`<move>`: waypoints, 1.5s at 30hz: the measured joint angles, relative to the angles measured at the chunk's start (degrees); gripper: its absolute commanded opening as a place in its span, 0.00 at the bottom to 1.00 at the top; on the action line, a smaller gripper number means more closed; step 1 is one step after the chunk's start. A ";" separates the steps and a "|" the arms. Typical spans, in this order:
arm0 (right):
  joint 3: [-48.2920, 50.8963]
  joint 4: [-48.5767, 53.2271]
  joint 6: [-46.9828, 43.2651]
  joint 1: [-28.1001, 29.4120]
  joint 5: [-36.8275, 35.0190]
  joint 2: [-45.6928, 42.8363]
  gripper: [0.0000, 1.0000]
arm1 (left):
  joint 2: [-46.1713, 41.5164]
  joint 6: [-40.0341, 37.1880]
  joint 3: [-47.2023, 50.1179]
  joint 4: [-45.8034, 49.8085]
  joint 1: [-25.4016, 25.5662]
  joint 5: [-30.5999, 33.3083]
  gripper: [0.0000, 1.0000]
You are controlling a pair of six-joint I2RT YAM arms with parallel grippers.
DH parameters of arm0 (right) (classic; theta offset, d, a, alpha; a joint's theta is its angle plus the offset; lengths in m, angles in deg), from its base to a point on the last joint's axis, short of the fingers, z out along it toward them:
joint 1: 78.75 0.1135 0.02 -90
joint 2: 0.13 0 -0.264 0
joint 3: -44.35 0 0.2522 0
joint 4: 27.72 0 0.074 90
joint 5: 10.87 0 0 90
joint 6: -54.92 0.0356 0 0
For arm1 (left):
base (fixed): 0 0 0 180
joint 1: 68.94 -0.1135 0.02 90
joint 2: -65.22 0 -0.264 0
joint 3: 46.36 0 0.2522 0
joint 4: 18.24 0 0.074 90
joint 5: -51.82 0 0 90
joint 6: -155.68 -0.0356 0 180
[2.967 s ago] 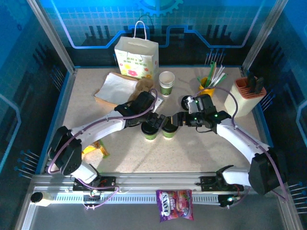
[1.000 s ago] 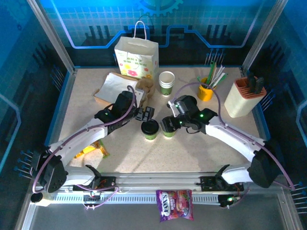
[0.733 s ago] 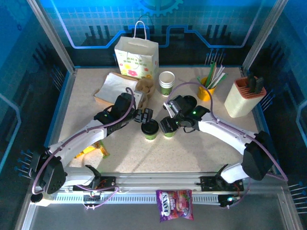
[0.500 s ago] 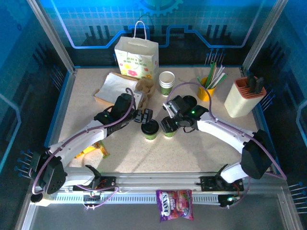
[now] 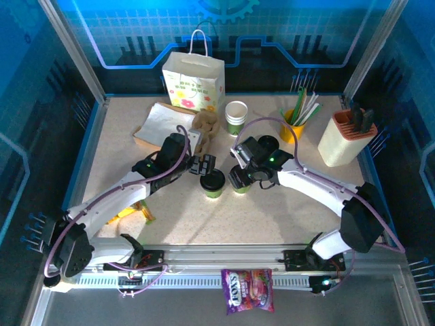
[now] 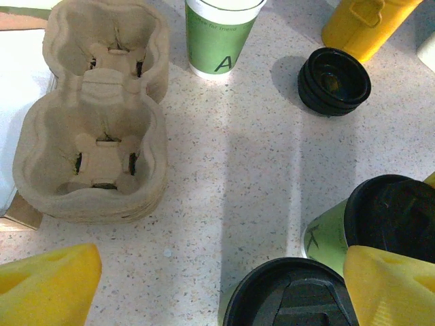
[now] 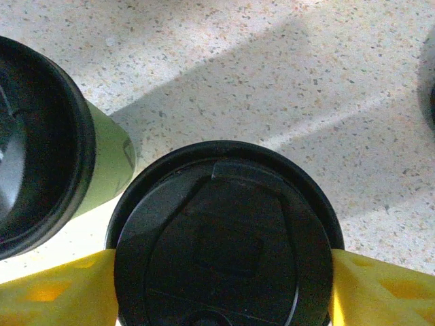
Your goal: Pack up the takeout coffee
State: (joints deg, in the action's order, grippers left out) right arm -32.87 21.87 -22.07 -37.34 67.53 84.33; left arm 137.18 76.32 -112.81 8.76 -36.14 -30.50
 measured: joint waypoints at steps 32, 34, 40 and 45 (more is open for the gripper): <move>7.65 -1.18 1.62 -15.34 1.62 -7.78 0.81 | -2.19 -0.22 0.22 9.62 9.88 0.31 0.91; 7.65 -1.09 1.88 -15.34 1.99 -7.91 0.84 | -1.55 -0.39 -0.20 10.34 10.10 0.33 0.91; 7.63 -0.92 1.97 -15.37 3.15 -8.09 0.91 | 2.38 -1.55 -2.60 11.93 11.02 0.66 0.91; 7.63 -0.87 1.97 -15.37 3.50 -8.28 0.92 | 6.01 -2.69 -5.05 13.20 11.28 2.23 0.89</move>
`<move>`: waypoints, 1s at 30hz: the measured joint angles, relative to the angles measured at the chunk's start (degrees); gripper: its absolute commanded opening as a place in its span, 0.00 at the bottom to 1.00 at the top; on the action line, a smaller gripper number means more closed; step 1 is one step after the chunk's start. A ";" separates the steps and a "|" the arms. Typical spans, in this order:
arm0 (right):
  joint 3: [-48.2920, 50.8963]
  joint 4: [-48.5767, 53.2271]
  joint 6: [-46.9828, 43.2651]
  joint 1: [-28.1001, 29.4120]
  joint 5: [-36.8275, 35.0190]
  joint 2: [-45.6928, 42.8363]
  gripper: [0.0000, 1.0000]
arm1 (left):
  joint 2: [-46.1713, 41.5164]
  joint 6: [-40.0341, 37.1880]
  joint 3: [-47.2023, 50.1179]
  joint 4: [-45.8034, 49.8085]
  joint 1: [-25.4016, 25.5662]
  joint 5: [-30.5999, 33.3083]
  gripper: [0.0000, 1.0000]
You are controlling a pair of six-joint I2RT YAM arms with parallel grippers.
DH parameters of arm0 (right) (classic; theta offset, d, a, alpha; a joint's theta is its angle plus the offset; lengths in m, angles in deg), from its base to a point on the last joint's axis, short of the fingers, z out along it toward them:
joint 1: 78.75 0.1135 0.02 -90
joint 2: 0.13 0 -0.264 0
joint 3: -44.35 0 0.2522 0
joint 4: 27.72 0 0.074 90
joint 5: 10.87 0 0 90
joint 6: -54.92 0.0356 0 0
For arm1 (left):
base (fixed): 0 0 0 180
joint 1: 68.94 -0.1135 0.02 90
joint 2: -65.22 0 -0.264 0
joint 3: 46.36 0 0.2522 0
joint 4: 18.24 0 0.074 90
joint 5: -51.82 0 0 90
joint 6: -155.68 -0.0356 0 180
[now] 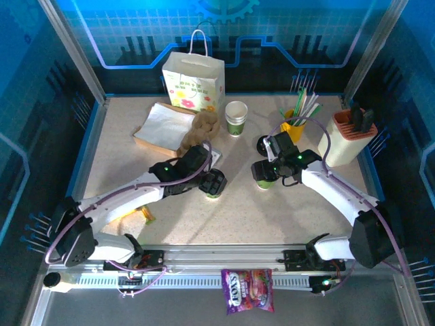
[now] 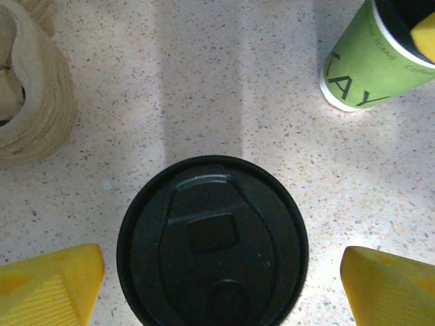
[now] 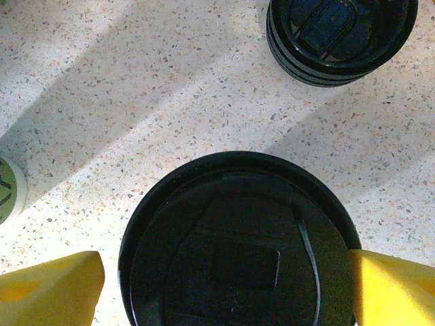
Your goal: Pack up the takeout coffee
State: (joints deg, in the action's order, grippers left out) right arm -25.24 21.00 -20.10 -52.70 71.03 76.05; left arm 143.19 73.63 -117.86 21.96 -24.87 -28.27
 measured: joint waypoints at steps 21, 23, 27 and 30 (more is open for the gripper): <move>-0.09 0.09 -0.02 0.00 1.07 -0.11 0.93 | 5.99 -2.10 -2.97 3.17 1.11 3.43 0.84; -0.09 0.09 0.00 0.00 1.09 -0.11 0.93 | 5.99 -2.10 -2.97 3.19 1.16 3.56 0.83; -0.09 0.09 0.00 0.00 1.09 -0.11 0.93 | 5.99 -2.10 -2.97 3.32 1.22 3.89 0.79; -0.11 0.09 0.00 0.00 1.09 -0.11 0.94 | 5.99 -2.08 -2.97 3.30 1.22 4.39 0.78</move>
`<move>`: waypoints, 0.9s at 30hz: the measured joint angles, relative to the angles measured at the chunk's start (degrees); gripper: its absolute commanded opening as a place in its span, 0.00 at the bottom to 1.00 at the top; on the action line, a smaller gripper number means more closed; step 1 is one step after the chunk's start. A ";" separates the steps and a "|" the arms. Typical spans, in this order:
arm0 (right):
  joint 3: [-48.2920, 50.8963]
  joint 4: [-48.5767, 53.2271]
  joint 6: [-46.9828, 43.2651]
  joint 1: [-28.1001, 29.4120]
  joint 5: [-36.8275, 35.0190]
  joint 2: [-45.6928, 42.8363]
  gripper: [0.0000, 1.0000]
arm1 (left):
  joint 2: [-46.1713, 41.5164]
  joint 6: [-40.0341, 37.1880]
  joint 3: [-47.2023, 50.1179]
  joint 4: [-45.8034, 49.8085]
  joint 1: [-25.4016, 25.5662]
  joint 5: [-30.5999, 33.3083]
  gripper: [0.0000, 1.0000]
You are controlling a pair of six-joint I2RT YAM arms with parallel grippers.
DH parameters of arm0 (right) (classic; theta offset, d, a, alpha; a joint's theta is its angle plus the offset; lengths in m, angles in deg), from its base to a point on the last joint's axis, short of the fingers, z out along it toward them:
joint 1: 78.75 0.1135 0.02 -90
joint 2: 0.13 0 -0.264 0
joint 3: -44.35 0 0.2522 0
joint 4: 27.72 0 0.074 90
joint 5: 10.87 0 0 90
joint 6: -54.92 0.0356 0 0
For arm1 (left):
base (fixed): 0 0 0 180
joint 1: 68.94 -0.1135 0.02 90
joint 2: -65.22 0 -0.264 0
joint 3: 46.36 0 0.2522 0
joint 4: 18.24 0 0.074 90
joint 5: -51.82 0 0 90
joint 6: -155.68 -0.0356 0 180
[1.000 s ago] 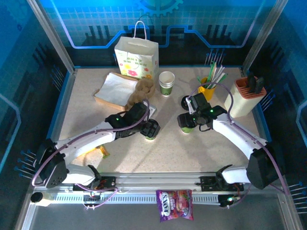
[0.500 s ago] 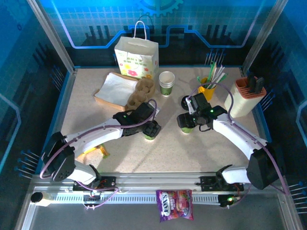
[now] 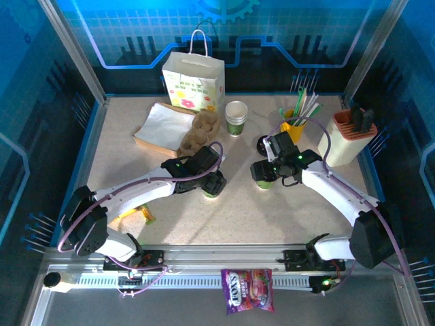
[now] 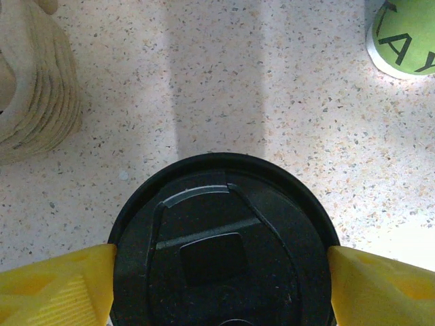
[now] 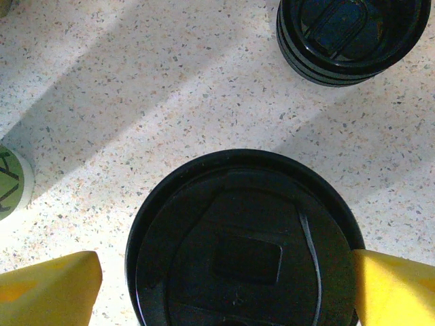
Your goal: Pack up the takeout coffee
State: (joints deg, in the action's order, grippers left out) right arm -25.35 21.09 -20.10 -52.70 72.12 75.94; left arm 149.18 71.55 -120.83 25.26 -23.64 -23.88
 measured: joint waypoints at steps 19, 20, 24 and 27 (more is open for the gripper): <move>-2.49 -0.17 0.24 0.02 1.88 -0.96 0.97 | -4.85 0.68 3.80 -1.20 -13.75 1.57 0.77; -2.75 -0.20 0.24 0.02 1.95 -0.98 0.97 | -5.07 0.85 3.89 -1.29 -14.84 1.64 0.77; -3.10 -0.37 0.22 0.02 1.95 -1.11 0.97 | -5.14 1.55 3.91 -1.31 -16.70 1.99 0.77; -3.10 -0.37 0.20 0.02 1.92 -1.11 0.97 | -5.22 1.70 4.00 -1.22 -16.70 1.99 0.77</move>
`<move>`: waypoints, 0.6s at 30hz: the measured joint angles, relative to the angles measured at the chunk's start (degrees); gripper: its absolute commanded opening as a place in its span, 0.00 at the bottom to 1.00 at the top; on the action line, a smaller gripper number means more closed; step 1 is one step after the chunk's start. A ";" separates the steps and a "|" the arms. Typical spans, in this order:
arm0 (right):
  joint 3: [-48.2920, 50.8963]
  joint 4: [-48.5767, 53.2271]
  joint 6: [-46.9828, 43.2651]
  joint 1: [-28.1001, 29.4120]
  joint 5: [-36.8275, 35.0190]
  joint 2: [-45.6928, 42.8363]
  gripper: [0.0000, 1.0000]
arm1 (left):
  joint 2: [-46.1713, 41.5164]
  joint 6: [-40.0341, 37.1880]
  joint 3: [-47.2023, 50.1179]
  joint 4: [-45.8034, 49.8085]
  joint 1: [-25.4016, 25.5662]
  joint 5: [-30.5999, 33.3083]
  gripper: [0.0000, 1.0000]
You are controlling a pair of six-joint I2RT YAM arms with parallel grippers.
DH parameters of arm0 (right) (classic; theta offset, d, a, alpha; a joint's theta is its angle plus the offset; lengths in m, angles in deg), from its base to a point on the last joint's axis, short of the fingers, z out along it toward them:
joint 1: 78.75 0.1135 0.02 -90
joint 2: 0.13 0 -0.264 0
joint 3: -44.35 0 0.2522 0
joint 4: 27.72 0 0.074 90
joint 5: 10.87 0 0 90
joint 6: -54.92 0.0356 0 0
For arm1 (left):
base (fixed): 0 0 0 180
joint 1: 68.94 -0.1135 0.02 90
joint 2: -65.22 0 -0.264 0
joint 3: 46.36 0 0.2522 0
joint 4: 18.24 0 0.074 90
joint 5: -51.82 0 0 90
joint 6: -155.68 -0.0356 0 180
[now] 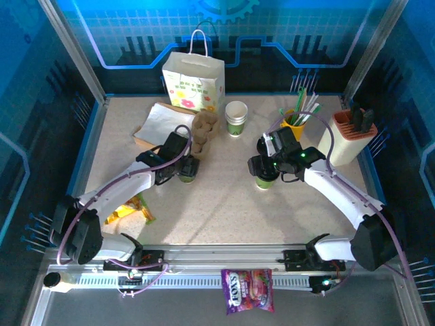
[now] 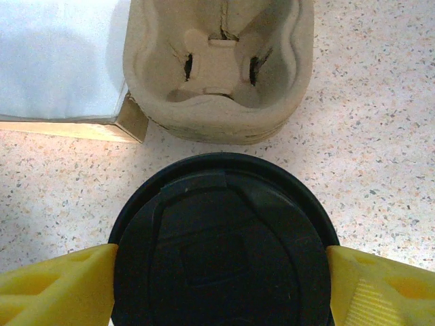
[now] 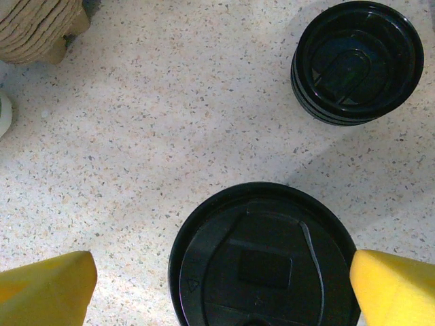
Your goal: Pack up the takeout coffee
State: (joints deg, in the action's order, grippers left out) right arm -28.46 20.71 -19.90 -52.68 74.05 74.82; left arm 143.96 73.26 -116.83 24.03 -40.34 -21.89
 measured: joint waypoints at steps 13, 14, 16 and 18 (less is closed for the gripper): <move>-1.07 -0.02 -0.07 -0.02 -0.02 0.37 0.97 | -0.96 0.26 0.70 1.81 0.00 -0.04 0.81; -1.07 -0.07 -0.24 -0.02 -0.04 0.37 0.97 | -0.96 0.50 0.81 1.77 0.00 -0.07 0.81; -1.09 0.00 -0.26 -0.02 -0.07 0.37 0.97 | -0.96 0.79 1.20 1.70 0.00 -0.11 0.81; -1.07 -0.02 -0.28 -0.02 -0.07 0.37 0.97 | -0.96 1.25 1.66 1.73 0.00 -0.24 0.82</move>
State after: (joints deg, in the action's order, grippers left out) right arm -29.53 20.69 -20.19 -52.70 73.98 75.20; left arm 143.00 74.50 -115.17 25.76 -40.34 -22.13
